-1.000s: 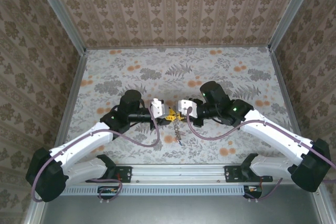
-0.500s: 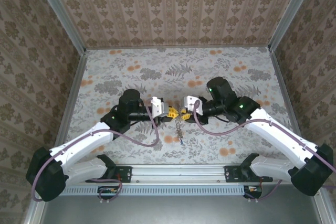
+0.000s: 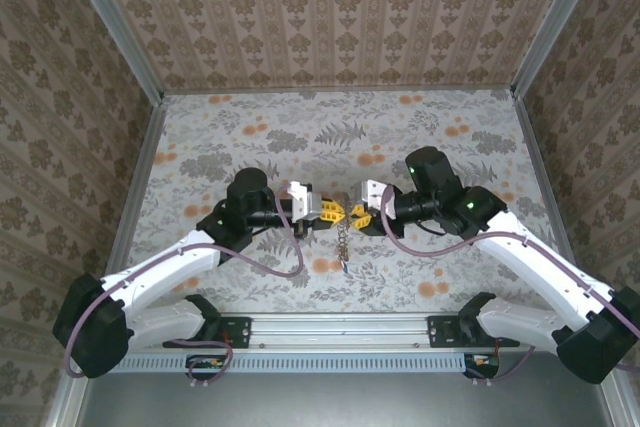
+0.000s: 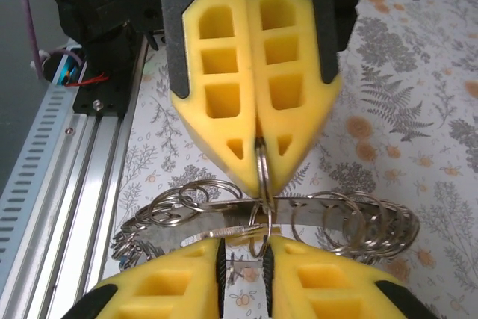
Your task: Put the keys on the keyring
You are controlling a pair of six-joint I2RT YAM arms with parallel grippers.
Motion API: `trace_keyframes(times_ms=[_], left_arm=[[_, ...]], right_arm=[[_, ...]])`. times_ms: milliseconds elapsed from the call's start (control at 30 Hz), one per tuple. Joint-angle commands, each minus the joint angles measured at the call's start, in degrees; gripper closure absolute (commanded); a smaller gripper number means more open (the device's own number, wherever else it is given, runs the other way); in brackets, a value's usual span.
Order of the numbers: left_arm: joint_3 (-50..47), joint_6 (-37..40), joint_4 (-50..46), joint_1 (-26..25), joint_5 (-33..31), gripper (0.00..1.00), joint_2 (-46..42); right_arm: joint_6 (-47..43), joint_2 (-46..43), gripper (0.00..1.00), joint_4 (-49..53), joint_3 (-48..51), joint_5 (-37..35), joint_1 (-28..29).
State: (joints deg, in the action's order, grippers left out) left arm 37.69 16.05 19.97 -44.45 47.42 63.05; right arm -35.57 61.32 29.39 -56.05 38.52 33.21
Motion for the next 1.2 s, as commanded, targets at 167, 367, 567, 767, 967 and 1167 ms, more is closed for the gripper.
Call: trace_keyframes(times_ms=[167, 367, 567, 767, 967, 1167], left_arm=[[1.73, 0.98, 2.08, -1.08, 2.06, 1.00, 0.65], [2.64, 1.96, 1.82, -1.67, 1.81, 1.00, 1.46], [3.02, 2.06, 2.17, -2.12, 1.33, 1.00, 1.38], [2.20, 1.08, 3.70, -2.51, 0.89, 1.00, 0.44], [1.92, 1.08, 3.41, -2.52, 0.64, 1.00, -0.42], [2.03, 0.91, 4.18, -2.61, 0.44, 1.00, -1.03]], right_arm=[[2.83, -2.70, 0.71, -0.82, 0.29, 5.68, -2.32], [4.72, -1.76, 0.77, -3.71, 0.94, 9.20, -2.36], [3.98, 0.11, 0.81, -2.99, 1.49, 8.77, -2.36], [5.29, -0.93, 0.79, -6.26, 4.71, 10.08, -3.19], [5.47, -1.12, 0.89, -6.48, 5.00, 12.63, -4.20], [5.86, 0.51, 0.95, -6.95, 5.09, 12.97, -4.20]])
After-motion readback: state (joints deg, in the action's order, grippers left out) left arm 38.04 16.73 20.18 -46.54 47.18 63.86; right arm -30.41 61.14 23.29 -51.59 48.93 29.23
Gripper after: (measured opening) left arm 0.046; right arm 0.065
